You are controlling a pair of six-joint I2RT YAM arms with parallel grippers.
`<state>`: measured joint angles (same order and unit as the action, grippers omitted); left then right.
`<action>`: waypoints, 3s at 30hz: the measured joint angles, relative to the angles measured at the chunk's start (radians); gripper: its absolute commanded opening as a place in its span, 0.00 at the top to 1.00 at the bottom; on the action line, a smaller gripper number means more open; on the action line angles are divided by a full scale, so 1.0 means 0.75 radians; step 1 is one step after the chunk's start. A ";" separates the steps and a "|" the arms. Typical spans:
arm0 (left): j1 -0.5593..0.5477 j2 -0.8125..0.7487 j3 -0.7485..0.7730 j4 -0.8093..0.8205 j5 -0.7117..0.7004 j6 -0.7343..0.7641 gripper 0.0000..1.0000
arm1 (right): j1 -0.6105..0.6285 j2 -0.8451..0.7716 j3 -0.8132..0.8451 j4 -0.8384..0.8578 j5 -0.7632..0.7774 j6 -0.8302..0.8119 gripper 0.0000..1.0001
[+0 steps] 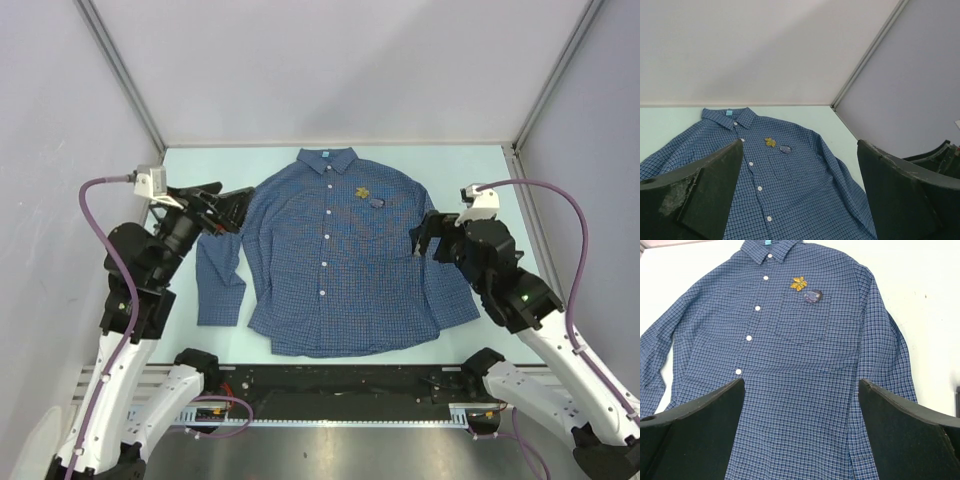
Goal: Remove the brooch from the garment
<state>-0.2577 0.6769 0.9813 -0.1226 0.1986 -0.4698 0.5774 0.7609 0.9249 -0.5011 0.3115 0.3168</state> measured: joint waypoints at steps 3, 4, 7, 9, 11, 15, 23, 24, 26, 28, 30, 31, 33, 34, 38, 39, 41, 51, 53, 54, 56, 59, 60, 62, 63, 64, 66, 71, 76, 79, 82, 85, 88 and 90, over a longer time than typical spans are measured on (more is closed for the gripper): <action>0.000 0.028 -0.001 0.000 0.034 -0.002 0.00 | 0.000 0.018 0.002 -0.005 0.017 0.008 0.00; 0.000 0.038 -0.001 0.001 0.051 -0.004 0.00 | 0.000 0.025 0.002 -0.005 0.019 0.008 0.00; 0.000 0.072 -0.001 0.003 0.103 -0.014 0.00 | 0.000 0.042 0.002 -0.005 0.022 0.007 0.00; 0.000 0.109 -0.001 0.007 0.144 -0.021 0.00 | 0.000 0.059 0.003 -0.007 0.023 0.006 0.00; 0.000 0.163 0.001 0.006 0.188 -0.027 0.00 | 0.000 0.087 0.007 -0.009 0.024 0.002 0.00; 0.000 0.284 0.008 -0.006 0.283 -0.037 0.01 | 0.000 0.156 0.009 -0.017 0.030 -0.004 0.00; -0.019 0.472 0.009 -0.016 0.524 -0.114 0.05 | -0.015 0.375 0.014 0.034 0.032 -0.022 0.00; -0.031 0.490 0.009 -0.010 0.543 -0.121 0.06 | -0.019 0.418 0.015 0.051 0.031 -0.024 0.02; -0.062 0.524 0.009 -0.007 0.568 -0.123 0.08 | -0.032 0.509 0.017 0.095 0.027 -0.028 0.04; -0.100 0.571 0.009 -0.006 0.594 -0.128 0.09 | -0.043 0.581 0.019 0.131 0.024 -0.031 0.09; -0.138 0.627 0.009 -0.006 0.609 -0.129 0.12 | -0.057 0.644 0.028 0.160 0.009 -0.031 0.13; -0.160 0.657 0.010 -0.006 0.612 -0.129 0.15 | -0.066 0.669 0.036 0.174 -0.002 -0.030 0.15; -0.208 0.735 0.016 -0.009 0.610 -0.132 0.19 | -0.101 0.725 0.055 0.209 -0.045 -0.020 0.18; -0.226 0.768 0.021 -0.009 0.603 -0.136 0.23 | -0.126 0.752 0.063 0.233 -0.071 -0.011 0.18; -0.330 0.996 0.127 0.007 0.540 -0.182 0.43 | -0.249 0.844 0.072 0.333 -0.196 0.029 0.29; -0.345 1.071 0.193 0.022 0.529 -0.194 0.44 | -0.291 0.871 0.074 0.367 -0.252 0.046 0.31; -0.367 1.246 0.330 0.079 0.497 -0.231 0.47 | -0.389 0.934 0.081 0.439 -0.365 0.086 0.34; -0.391 1.908 0.818 0.211 0.409 -0.351 0.62 | -0.561 1.381 0.215 0.749 -0.720 0.249 0.55; -0.392 2.007 0.915 0.208 0.386 -0.345 0.69 | -0.561 1.453 0.244 0.798 -0.766 0.282 0.59; -0.392 2.044 0.957 0.194 0.372 -0.340 0.72 | -0.561 1.481 0.255 0.816 -0.781 0.292 0.61; -0.393 2.124 1.060 0.159 0.347 -0.325 0.75 | -0.564 1.551 0.298 0.857 -0.818 0.322 0.65; -0.393 2.237 1.230 0.103 0.308 -0.292 0.80 | -0.571 1.640 0.361 0.901 -0.857 0.363 0.66; -0.393 2.270 1.282 0.088 0.298 -0.286 0.81 | -0.573 1.658 0.375 0.906 -0.863 0.372 0.65; -0.393 2.334 1.378 0.057 0.284 -0.278 0.83 | -0.575 1.691 0.406 0.928 -0.883 0.393 0.65; -0.393 2.366 1.423 0.044 0.279 -0.276 0.84 | -0.575 1.701 0.416 0.937 -0.890 0.398 0.64; -0.393 2.396 1.462 0.036 0.271 -0.276 0.85 | -0.575 1.709 0.423 0.948 -0.894 0.404 0.64; -0.393 2.437 1.504 0.015 0.260 -0.277 0.87 | -0.576 1.720 0.431 0.966 -0.903 0.417 0.64; -0.393 2.498 1.515 -0.024 0.225 -0.282 0.91 | -0.575 1.749 0.442 0.999 -0.927 0.451 0.64; -0.393 2.534 1.515 -0.065 0.199 -0.282 0.94 | -0.574 1.780 0.443 1.009 -0.936 0.461 0.64; -0.393 2.539 1.515 -0.075 0.192 -0.282 0.95 | -0.574 1.797 0.443 1.016 -0.942 0.467 0.65; -0.393 2.539 1.515 -0.075 0.188 -0.282 0.96 | -0.574 1.814 0.444 1.023 -0.951 0.479 0.66; -0.393 2.539 1.515 -0.074 0.188 -0.283 0.96 | -0.574 1.830 0.444 1.028 -0.960 0.486 0.66; -0.392 2.539 1.513 -0.074 0.189 -0.283 0.96 | -0.574 1.838 0.444 1.048 -0.973 0.491 0.66; -0.391 2.539 1.505 -0.061 0.192 -0.283 0.96 | -0.574 1.846 0.448 1.066 -0.980 0.493 0.65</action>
<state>-0.5510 2.5813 2.1098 -0.1680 0.3428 -0.6819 0.1467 2.1452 1.2606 0.2981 -0.4236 0.6865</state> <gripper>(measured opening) 0.037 0.347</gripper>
